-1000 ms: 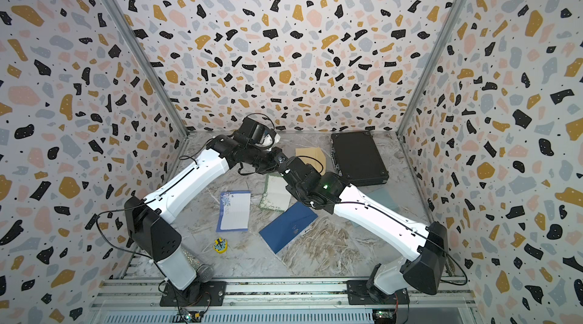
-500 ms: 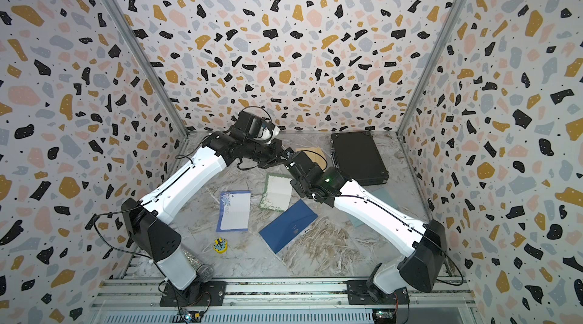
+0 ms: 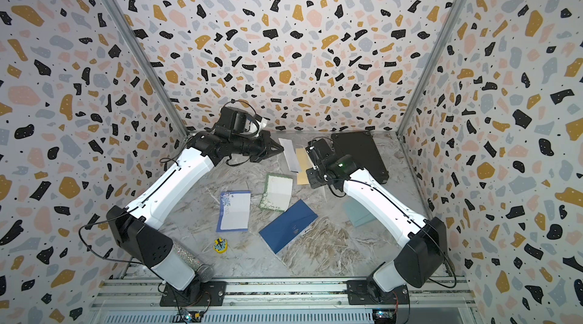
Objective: Take the letter paper out of the envelope
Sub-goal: Take out the letter paper from the envelope, then place the envelope at the center of the board.
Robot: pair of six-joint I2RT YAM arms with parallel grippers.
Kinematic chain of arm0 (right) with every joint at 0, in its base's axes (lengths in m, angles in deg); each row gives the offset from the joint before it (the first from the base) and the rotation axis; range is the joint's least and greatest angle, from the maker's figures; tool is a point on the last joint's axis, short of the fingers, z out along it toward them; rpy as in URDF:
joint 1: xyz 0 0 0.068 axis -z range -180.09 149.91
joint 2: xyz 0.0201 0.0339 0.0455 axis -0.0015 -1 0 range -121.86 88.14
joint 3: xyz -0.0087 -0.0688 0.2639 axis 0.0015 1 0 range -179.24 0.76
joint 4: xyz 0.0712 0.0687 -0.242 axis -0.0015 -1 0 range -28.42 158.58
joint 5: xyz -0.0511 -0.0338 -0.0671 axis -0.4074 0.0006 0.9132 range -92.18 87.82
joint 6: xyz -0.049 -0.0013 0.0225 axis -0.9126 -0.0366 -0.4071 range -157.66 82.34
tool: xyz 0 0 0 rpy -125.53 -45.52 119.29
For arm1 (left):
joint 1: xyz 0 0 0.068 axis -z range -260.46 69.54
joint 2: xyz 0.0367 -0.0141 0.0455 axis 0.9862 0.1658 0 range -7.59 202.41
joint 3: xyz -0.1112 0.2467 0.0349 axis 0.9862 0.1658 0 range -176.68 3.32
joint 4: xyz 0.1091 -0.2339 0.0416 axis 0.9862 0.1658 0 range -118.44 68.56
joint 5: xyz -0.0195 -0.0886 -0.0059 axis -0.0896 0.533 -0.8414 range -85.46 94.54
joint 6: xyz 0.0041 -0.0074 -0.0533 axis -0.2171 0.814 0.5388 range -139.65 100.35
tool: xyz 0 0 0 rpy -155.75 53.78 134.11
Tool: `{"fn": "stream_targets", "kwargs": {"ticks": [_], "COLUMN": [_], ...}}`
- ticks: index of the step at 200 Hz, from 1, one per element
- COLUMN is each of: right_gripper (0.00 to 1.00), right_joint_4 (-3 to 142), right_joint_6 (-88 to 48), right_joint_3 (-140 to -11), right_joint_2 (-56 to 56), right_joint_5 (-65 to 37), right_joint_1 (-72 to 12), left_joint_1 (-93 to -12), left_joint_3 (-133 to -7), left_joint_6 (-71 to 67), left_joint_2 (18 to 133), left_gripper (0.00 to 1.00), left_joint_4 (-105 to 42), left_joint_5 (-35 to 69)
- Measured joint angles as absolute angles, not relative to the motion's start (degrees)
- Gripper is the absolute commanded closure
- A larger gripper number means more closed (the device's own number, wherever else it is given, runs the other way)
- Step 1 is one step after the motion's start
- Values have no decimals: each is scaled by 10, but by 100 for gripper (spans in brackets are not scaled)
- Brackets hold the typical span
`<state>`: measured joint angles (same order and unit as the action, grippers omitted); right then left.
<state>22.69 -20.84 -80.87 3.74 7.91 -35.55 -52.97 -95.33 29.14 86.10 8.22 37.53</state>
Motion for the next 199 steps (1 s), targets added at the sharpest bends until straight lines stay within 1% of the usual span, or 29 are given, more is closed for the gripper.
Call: {"fn": "stream_targets", "kwargs": {"ticks": [23,46,80,105,144,199], "right_gripper": [100,100,100,100,100,100], "right_joint_4": [223,217,217,244,326,428], "right_joint_6": [-155,-114,-74,-65,-53,-31], "right_joint_3": [-787,-741,-632,-539,-429,-314], "right_joint_2": [61,91,137,186,250,257], "right_joint_5": [57,51,40,18,-56,-110], "right_joint_1": [-317,-305,-300,-277,-224,-217], "left_joint_1": [-533,-533,-528,-518,-502,-499], "left_joint_3": [-902,-835,-744,-701,-665,-659], "left_joint_6": [296,301,316,321,321,320], "left_joint_2": [840,830,830,826,809,799], "left_gripper": [100,100,100,100,100,100], "left_joint_4": [52,21,-16,-42,-71,-76], "left_joint_5": [383,395,413,422,434,441]}}
